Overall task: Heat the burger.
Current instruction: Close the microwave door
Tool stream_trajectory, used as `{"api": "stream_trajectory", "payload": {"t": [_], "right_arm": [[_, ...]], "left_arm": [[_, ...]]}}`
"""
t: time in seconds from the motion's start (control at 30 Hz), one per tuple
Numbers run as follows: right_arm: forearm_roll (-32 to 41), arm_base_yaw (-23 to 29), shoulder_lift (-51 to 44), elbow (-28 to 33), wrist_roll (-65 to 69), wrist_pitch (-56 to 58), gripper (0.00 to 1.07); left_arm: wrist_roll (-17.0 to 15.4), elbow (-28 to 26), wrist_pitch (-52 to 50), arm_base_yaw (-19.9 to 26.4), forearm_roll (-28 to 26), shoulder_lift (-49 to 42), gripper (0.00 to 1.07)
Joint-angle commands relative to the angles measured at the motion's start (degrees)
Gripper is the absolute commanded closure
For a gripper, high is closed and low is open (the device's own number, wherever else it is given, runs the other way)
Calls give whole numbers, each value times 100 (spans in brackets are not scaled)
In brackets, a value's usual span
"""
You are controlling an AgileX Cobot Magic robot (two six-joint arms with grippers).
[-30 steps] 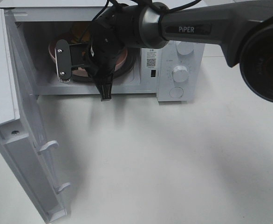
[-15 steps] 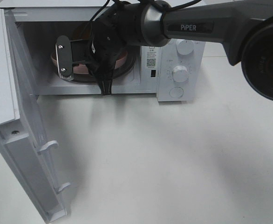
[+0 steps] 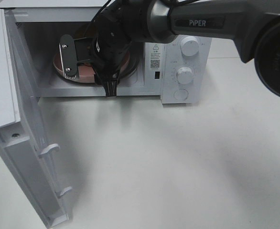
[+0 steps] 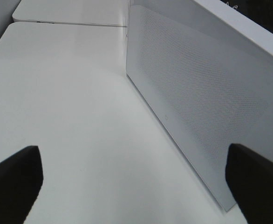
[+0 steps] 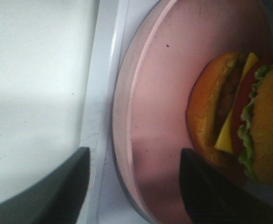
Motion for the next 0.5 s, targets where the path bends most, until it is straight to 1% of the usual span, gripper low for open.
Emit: {"api": "stream_trajectory", "payload": {"t": [0.03,0.1,0.2,0.23,0.47,0.5], "right_arm": [[-46,23,-201,92,178,-103,44],[-80,34,-327,252,183,-120,34],[-80,40,-332,292,183,-155,32],[-69,57,-390,361,183,-166,30],[-69,115,-647,688,178,-321,31],[-69,149,-728,865,178,-372,31]], "left_arm": [[17,17,23,6,-23,-103,7],[17,17,23,6,-23,-103,7],[17,17,23,6,-23,-103,7],[17,17,23,6,-23,-103,7],[17,17,23,6,-23,-103,7],[17,17,23,6,-23,-103,7]]}}
